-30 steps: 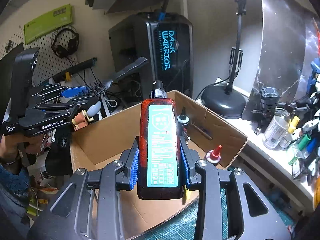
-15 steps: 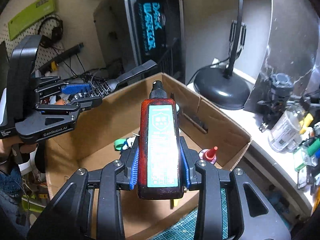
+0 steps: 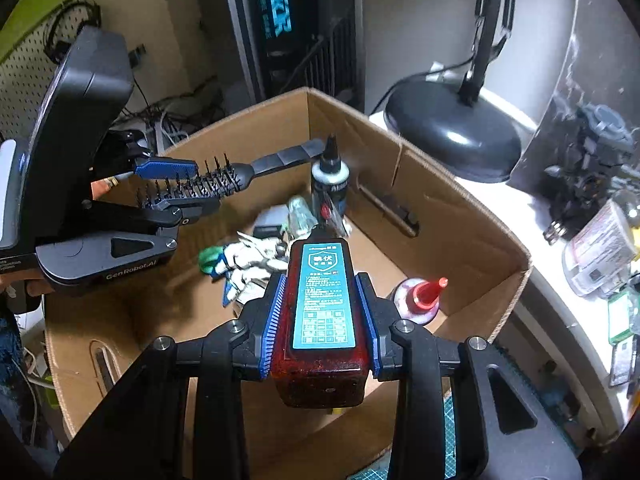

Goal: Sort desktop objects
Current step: 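Lower the red bottle into the box and open the right gripper while the left releases the hairbrush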

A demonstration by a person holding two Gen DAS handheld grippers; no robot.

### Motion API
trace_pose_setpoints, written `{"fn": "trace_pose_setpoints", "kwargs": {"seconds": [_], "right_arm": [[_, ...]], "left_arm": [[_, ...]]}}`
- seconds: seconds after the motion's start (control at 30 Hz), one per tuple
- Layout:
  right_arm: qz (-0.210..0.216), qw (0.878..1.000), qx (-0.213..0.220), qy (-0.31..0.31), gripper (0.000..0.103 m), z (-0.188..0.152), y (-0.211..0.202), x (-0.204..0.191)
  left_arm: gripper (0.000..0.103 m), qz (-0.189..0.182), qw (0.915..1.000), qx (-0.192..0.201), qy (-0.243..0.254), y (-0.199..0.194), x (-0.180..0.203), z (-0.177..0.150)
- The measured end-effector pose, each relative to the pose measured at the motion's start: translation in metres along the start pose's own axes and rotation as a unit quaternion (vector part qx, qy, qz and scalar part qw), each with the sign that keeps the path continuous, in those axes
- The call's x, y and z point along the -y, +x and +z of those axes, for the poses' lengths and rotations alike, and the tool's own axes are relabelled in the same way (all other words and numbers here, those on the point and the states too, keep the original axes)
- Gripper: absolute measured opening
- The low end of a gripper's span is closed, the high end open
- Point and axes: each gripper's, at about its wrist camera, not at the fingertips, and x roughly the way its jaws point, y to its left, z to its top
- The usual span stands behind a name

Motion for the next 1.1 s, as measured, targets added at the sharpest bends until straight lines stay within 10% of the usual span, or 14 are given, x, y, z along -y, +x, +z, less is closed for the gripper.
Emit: {"fn": "trace_pose_setpoints", "kwargs": {"seconds": [0.6, 1.1], "right_arm": [[0.006, 0.999, -0.039, -0.003, 0.033, -0.008, 0.02, 0.002], [-0.004, 1.0, 0.009, 0.008, 0.036, -0.023, -0.037, 0.005]], "left_arm": [[0.04, 0.03, 0.9967, -0.059, 0.048, 0.013, 0.019, 0.004], [0.052, 0.047, 0.9955, 0.002, 0.082, -0.044, 0.042, -0.013]]}}
